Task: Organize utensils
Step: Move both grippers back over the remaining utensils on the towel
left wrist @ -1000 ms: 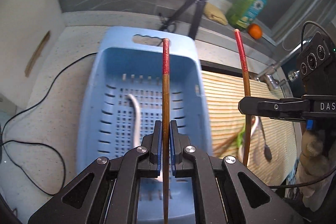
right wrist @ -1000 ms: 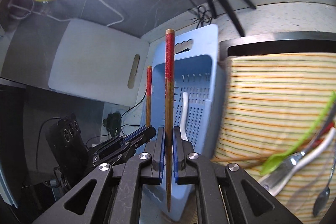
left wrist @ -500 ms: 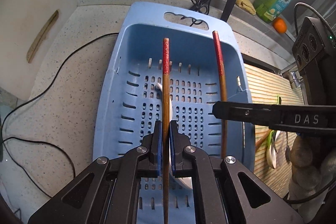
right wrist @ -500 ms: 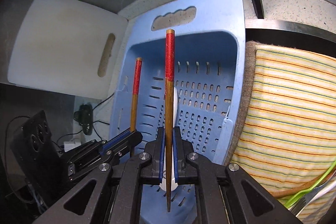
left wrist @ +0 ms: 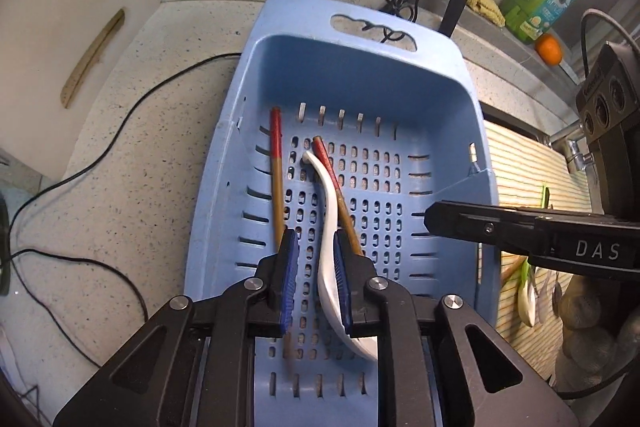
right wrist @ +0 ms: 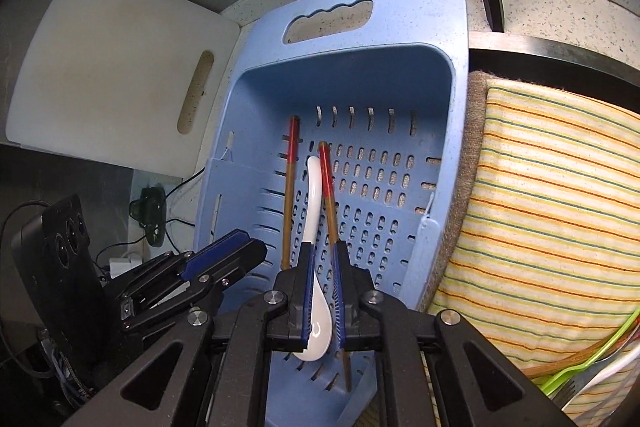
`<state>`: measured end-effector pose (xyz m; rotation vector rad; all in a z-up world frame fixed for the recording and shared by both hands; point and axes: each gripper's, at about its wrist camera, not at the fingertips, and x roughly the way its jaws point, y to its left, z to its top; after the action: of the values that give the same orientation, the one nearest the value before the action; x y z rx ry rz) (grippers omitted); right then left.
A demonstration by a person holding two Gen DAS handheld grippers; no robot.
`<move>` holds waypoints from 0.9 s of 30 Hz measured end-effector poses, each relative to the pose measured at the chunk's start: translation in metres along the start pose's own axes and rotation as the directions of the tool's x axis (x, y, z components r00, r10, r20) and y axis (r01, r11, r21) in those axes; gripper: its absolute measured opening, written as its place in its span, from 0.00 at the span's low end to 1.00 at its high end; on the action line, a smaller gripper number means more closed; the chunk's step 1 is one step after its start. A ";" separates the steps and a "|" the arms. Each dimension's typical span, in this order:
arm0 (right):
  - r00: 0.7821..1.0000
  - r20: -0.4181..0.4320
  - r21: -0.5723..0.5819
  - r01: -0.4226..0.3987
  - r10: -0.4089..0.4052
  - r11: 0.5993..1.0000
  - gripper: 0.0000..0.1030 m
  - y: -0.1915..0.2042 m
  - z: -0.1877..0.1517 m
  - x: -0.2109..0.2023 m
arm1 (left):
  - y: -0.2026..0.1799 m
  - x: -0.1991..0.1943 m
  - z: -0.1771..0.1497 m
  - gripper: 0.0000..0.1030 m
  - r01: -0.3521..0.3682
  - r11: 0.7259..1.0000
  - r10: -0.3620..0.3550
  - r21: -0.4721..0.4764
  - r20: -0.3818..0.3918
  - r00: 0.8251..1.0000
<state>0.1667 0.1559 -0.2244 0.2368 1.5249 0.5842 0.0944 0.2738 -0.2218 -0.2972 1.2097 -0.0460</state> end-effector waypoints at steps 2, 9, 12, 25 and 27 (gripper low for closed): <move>1.000 0.006 -0.009 -0.008 0.008 1.000 0.11 0.000 -0.004 -0.006 | -0.002 -0.006 -0.002 0.16 -0.002 1.000 0.002 0.001 0.012 1.000; 0.998 0.060 -0.068 -0.016 0.020 0.998 0.21 -0.006 -0.019 -0.039 | -0.019 -0.024 -0.012 0.16 -0.005 1.000 0.004 0.008 0.050 0.999; 0.996 0.084 -0.080 -0.026 0.033 0.996 0.25 -0.014 -0.026 -0.057 | -0.031 -0.030 -0.016 0.16 0.003 1.000 -0.004 0.015 0.062 0.998; 0.980 0.198 -0.135 -0.003 0.030 0.991 0.31 -0.080 -0.058 -0.153 | -0.109 -0.050 -0.038 0.16 0.065 0.994 -0.074 0.091 0.093 0.993; 0.976 0.215 -0.124 -0.001 0.028 0.992 0.32 -0.094 -0.062 -0.167 | -0.121 -0.051 -0.042 0.16 0.079 0.992 -0.088 0.099 0.093 0.992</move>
<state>0.1357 -0.0195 -0.1300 0.2093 1.2733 0.6409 0.0519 0.1590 -0.1585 -0.2636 1.0943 -0.1599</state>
